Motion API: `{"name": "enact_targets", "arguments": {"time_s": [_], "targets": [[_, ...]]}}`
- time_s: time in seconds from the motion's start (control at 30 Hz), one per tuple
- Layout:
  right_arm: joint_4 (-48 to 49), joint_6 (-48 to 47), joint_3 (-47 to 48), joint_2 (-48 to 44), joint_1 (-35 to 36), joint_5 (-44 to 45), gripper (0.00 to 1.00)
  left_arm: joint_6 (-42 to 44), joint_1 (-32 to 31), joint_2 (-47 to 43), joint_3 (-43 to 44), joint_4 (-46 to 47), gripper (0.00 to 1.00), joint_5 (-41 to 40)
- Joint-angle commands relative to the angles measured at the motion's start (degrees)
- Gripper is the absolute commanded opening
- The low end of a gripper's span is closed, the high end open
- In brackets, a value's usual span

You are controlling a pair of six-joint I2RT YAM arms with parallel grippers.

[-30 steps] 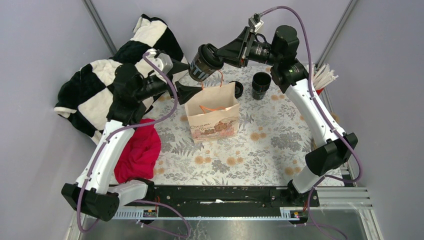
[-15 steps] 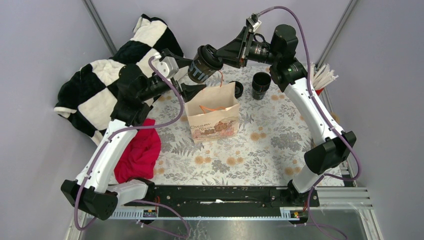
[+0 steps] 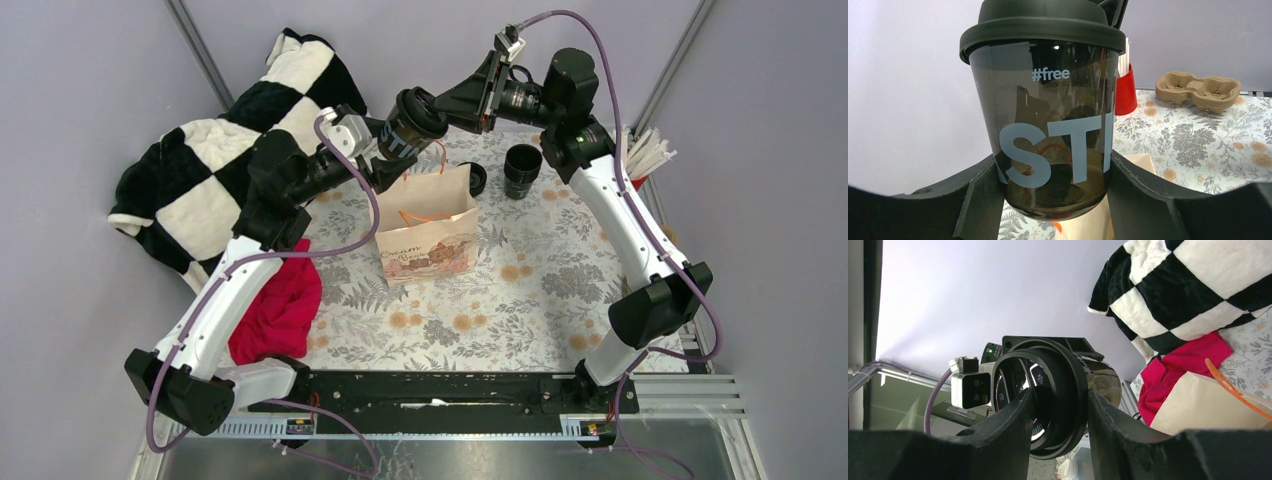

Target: Pack the takeout coffee

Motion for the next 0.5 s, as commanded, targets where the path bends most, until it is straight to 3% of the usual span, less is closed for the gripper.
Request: {"name": "enact_targets", "arguments": {"time_s": [0.0, 0.1, 0.13, 0.17, 0.33, 0.47], "targets": [[2.9, 0.1, 0.2, -1.9, 0.1, -1.4, 0.47, 2.1, 0.0, -1.5, -0.8, 2.7, 0.54, -3.8], [0.9, -1.9, 0.6, -2.5, 0.1, -0.4, 0.67, 1.5, 0.0, -1.8, -1.2, 2.7, 0.52, -3.8], [-0.7, -3.0, 1.1, -2.7, 0.1, 0.2, 0.93, 1.4, -0.1, -2.0, -1.3, 2.7, 0.52, -3.7], [-2.0, -4.5, 1.5, -3.0, -0.1, 0.6, 0.99, 1.4, -0.1, -2.2, -1.5, 2.7, 0.52, -3.8], [-16.3, -20.0, 6.6, -4.2, -1.4, 3.5, 1.00, 1.2, -0.2, -3.7, -2.5, 1.8, 0.51, -4.9], [-34.6, -31.1, 16.2, -2.7, -1.5, 13.4, 1.00, 1.0, -0.2, -4.6, -2.9, 0.3, 0.51, -5.5]]}}
